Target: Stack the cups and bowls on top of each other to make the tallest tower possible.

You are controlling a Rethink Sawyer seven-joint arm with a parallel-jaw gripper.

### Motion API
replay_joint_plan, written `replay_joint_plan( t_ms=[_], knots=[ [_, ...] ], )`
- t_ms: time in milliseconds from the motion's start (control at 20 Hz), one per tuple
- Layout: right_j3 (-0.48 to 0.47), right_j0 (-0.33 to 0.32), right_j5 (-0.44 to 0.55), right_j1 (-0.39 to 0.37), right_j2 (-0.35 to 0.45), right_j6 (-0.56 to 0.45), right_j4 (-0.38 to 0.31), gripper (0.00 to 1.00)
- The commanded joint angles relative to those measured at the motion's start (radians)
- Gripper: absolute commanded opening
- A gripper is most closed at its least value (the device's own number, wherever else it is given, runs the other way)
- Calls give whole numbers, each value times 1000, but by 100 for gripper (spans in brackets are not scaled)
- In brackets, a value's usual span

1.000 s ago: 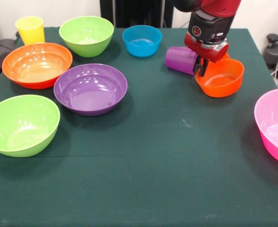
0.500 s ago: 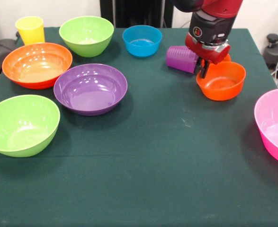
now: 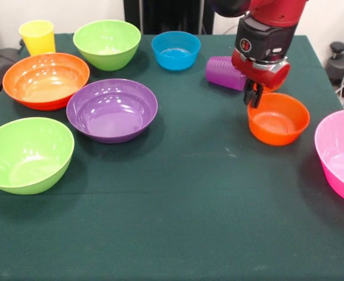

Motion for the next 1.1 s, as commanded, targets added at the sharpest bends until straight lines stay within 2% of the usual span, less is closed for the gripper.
replay_joint_plan(
  t_ms=[50, 650, 800, 1100],
  knots=[
    [-169, -13, 147, 56, 67, -115, 2, 0],
    [-246, 6, 233, 47, 114, -123, 22, 0],
    [-253, -10, 221, 63, 114, -139, 8, 0],
    [-320, 8, 250, 105, 136, -171, -1, 0]
  ],
)
